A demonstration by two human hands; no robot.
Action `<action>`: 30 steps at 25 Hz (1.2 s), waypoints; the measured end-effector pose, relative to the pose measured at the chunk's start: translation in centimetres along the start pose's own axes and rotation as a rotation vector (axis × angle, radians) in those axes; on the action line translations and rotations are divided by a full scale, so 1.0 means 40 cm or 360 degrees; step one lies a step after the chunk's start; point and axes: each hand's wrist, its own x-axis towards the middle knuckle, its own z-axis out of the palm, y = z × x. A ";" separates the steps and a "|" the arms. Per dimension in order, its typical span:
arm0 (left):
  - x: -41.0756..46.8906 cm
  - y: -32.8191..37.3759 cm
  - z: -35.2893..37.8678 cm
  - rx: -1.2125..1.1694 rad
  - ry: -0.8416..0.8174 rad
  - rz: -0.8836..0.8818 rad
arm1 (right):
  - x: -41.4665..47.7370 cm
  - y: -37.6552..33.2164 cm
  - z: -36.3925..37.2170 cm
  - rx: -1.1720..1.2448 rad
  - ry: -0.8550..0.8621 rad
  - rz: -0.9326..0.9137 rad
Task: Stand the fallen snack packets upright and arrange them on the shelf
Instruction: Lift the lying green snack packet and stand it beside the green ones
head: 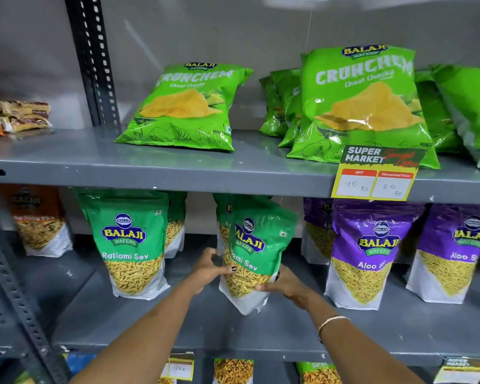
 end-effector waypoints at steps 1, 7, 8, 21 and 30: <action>0.001 0.003 0.002 -0.0014 -0.0046 0.0011 | 0.002 0.000 -0.017 -0.0021 -0.0057 -0.0001; -0.006 0.014 0.035 -0.0049 -0.0040 0.0044 | 0.052 0.039 -0.080 0.0066 0.0183 0.0015; -0.009 0.013 0.041 0.0014 0.0004 0.0044 | 0.055 0.045 -0.082 0.0128 0.0166 0.0027; -0.043 0.004 0.064 0.0209 0.0191 -0.0074 | 0.080 0.060 -0.079 -0.0139 0.0156 0.0151; -0.152 -0.048 -0.238 0.0878 0.0019 -0.0636 | 0.065 -0.149 0.127 -0.1262 -0.0707 0.1098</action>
